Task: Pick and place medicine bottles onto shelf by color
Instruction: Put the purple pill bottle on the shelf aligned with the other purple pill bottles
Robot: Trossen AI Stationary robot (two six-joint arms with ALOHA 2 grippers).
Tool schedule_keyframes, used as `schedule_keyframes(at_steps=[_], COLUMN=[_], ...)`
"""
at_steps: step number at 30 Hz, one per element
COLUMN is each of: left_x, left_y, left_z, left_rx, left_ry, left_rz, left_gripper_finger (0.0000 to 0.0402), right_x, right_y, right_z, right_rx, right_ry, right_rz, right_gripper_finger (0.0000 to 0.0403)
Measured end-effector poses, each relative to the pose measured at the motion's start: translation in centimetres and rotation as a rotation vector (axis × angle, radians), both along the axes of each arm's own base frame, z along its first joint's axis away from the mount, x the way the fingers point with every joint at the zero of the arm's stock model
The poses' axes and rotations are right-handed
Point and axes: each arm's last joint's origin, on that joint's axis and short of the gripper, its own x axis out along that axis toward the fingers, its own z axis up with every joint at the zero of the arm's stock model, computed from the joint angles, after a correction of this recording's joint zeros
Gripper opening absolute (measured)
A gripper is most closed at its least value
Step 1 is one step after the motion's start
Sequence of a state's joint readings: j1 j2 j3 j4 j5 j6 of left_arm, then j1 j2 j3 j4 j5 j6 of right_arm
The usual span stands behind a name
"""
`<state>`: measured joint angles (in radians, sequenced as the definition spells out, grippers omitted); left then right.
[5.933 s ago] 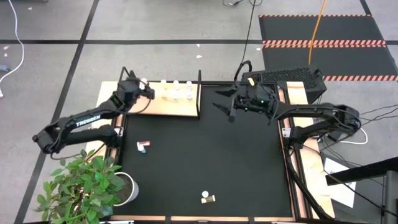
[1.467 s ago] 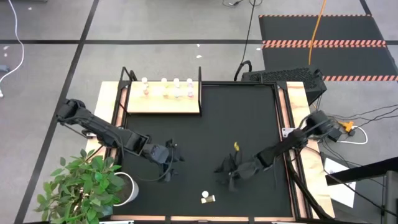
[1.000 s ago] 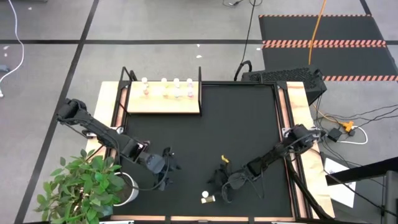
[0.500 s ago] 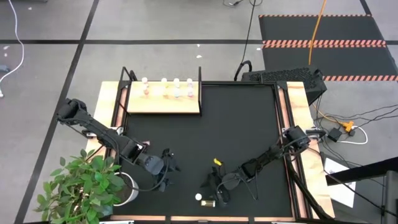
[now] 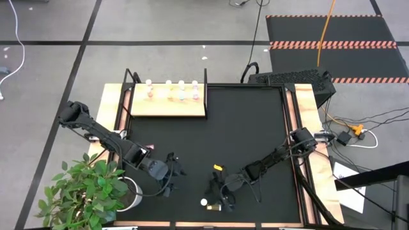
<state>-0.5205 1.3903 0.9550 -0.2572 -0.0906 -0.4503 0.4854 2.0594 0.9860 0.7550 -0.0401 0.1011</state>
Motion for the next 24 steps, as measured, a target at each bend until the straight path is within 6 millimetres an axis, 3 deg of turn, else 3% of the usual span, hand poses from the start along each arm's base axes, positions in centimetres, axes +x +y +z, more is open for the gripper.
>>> schedule_keyframes(at_steps=[11,15,24], left_x=[0.0,0.1,0.1], left_y=[0.0,0.1,0.1], left_z=[0.0,0.0,0.0], left_rx=[0.02,0.041,0.038], left_ry=[-0.008,-0.018,-0.015], left_rz=[-0.016,-0.023,-0.017], left_gripper_finger=[0.0296,0.0296,0.0296], right_x=[0.4,1.2,3.5], right_y=[0.0,0.3,1.0], right_z=[-0.1,-1.4,-1.8], right_rx=[-0.031,-0.003,0.024], right_ry=[-0.003,0.023,0.001], right_rz=[0.056,0.077,0.07], right_gripper_finger=[0.0217,0.0216,0.0197])
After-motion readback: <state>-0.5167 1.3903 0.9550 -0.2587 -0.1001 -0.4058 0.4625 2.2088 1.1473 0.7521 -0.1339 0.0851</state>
